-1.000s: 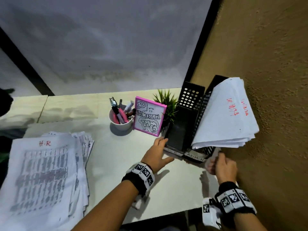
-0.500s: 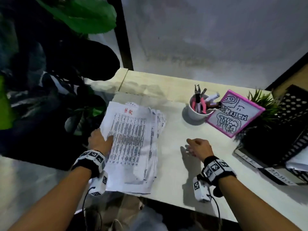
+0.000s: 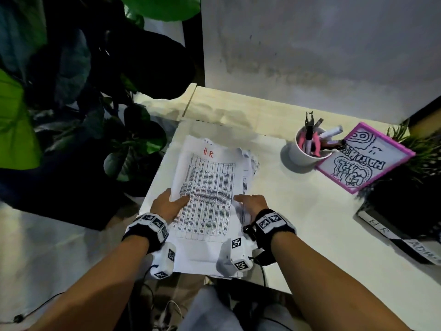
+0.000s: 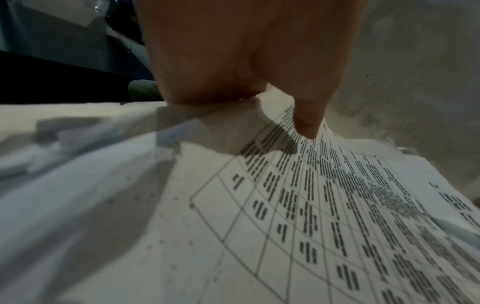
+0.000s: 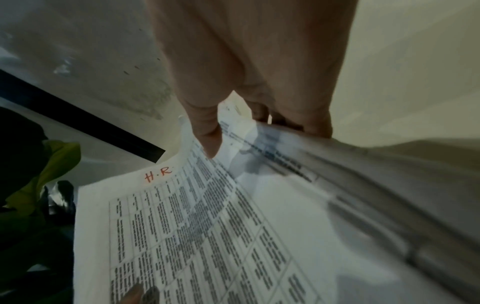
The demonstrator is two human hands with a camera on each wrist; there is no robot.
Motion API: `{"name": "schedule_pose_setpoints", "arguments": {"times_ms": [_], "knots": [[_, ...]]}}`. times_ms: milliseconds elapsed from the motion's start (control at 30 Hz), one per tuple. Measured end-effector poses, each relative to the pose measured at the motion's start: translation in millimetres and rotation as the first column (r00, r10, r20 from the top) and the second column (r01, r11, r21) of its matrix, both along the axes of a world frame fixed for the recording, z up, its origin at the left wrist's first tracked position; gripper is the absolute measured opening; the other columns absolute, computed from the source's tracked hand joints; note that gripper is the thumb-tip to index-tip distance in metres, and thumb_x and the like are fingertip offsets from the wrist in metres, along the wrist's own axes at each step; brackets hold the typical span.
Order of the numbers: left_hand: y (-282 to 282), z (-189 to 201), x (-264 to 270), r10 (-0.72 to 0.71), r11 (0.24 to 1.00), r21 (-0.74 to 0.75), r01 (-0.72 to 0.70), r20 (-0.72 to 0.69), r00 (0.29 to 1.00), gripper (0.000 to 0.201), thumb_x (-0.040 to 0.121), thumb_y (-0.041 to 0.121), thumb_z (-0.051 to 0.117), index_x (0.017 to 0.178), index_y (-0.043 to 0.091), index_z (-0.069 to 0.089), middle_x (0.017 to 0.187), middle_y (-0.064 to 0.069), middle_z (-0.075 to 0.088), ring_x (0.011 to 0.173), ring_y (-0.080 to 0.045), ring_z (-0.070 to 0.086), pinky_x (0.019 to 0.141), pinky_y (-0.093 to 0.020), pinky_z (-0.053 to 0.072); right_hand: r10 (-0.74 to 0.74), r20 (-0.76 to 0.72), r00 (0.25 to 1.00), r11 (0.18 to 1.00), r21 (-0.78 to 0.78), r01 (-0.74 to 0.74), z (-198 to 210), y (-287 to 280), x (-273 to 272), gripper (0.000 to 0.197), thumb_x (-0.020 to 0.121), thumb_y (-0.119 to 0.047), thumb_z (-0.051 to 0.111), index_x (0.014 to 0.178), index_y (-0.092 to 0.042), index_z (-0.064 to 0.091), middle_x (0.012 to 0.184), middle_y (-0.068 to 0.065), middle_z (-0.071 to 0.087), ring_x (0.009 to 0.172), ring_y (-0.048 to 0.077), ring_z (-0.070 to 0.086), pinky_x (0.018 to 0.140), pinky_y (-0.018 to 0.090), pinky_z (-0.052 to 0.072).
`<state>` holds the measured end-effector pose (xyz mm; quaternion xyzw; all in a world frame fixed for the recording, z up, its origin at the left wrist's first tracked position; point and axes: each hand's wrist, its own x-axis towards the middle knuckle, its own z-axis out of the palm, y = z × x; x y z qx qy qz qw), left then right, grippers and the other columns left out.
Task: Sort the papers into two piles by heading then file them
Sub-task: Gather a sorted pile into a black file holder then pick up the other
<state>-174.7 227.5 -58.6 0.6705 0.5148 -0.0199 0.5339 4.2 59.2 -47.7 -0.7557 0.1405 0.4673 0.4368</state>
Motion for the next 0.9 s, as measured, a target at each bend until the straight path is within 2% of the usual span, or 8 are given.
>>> {"name": "schedule_pose_setpoints", "arguments": {"times_ms": [233, 333, 400, 500, 667, 767, 833, 900], "knots": [[-16, 29, 18, -0.086, 0.991, -0.084, 0.103, 0.184, 0.979, 0.04, 0.082, 0.008, 0.066, 0.118, 0.014, 0.05, 0.105, -0.014, 0.062, 0.085, -0.024, 0.059, 0.076, -0.033, 0.048, 0.063, 0.077, 0.995, 0.997, -0.049, -0.059, -2, -16, 4, 0.076, 0.08, -0.001, 0.07, 0.143, 0.007, 0.029, 0.149, 0.02, 0.034, 0.128, 0.031, 0.045, 0.087, 0.026, 0.039], [-23, 46, 24, 0.009, 0.995, -0.1, 0.022, 0.298, 0.954, 0.037, 0.086, 0.01, 0.066, 0.121, 0.014, 0.056, 0.1, -0.005, 0.066, 0.087, -0.019, 0.062, 0.074, -0.028, 0.05, -0.115, 0.039, 0.993, 0.988, 0.109, 0.11, 13, -23, 14, 0.09, 0.072, 0.018, 0.063, 0.148, 0.001, 0.018, 0.141, 0.026, 0.041, 0.12, 0.039, 0.051, 0.09, 0.036, 0.044], [-30, 67, 32, 0.024, 0.998, -0.055, -0.004, 0.384, 0.923, 0.034, 0.083, 0.019, 0.072, 0.114, 0.014, 0.06, 0.1, -0.01, 0.068, 0.09, -0.025, 0.064, 0.078, -0.035, 0.054, -0.197, 0.086, 0.977, 0.962, 0.209, 0.175, 31, -31, 24, 0.09, 0.059, 0.019, 0.063, 0.142, 0.0, 0.035, 0.121, 0.024, 0.054, 0.113, 0.04, 0.056, 0.094, 0.044, 0.046], [-44, 103, 50, 0.052, 0.999, -0.042, -0.035, 0.543, 0.838, 0.049, 0.073, 0.021, 0.081, 0.115, 0.015, 0.057, 0.106, -0.007, 0.069, 0.096, -0.021, 0.067, 0.081, -0.032, 0.056, -0.313, 0.221, 0.924, 0.891, 0.404, 0.206, 73, -40, 33, 0.041, 0.063, 0.024, 0.057, 0.097, 0.0, 0.062, 0.09, 0.018, 0.066, 0.085, 0.033, 0.063, 0.08, 0.042, 0.053], [-75, 147, 72, 0.076, 0.995, -0.006, -0.099, 0.684, 0.726, 0.035, 0.079, -0.001, 0.071, 0.11, 0.009, 0.059, 0.093, 0.005, 0.073, 0.086, -0.004, 0.07, 0.078, -0.023, 0.057, -0.279, 0.457, 0.844, 0.856, 0.517, 0.003, 122, -66, 37, 0.039, 0.072, 0.016, 0.063, 0.108, 0.001, 0.06, 0.096, 0.01, 0.068, 0.092, 0.029, 0.065, 0.084, 0.04, 0.052], [-90, 141, 71, 0.131, 0.99, -0.135, -0.045, 0.745, 0.654, 0.062, 0.079, -0.013, 0.064, 0.135, -0.001, 0.041, 0.113, -0.012, 0.068, 0.102, -0.018, 0.067, 0.078, -0.022, 0.055, -0.238, 0.497, 0.834, 0.849, 0.524, -0.07, 132, -85, 27, 0.04, 0.072, 0.005, 0.072, 0.109, -0.005, 0.061, 0.102, 0.006, 0.07, 0.098, 0.021, 0.066, 0.09, 0.04, 0.053], [-97, 135, 71, 0.183, 0.98, -0.183, -0.071, 0.718, 0.672, 0.069, 0.079, -0.009, 0.065, 0.14, -0.003, 0.034, 0.12, -0.02, 0.063, 0.101, -0.016, 0.067, 0.075, -0.02, 0.055, -0.258, 0.473, 0.842, 0.828, 0.557, -0.06, 128, -90, 17, 0.04, 0.074, 0.007, 0.071, 0.103, -0.019, 0.063, 0.101, -0.008, 0.07, 0.095, 0.006, 0.066, 0.089, 0.029, 0.054], [-104, 131, 75, 0.179, 0.984, -0.107, -0.146, 0.683, 0.708, 0.046, 0.082, 0.001, 0.067, 0.125, -0.007, 0.052, 0.109, -0.017, 0.068, 0.087, -0.009, 0.07, 0.075, -0.023, 0.054, -0.31, 0.438, 0.844, 0.821, 0.571, 0.005, 118, -88, 9, 0.035, 0.077, 0.008, 0.069, 0.096, -0.021, 0.066, 0.098, -0.003, 0.072, 0.091, 0.012, 0.068, 0.092, 0.039, 0.053]]}}
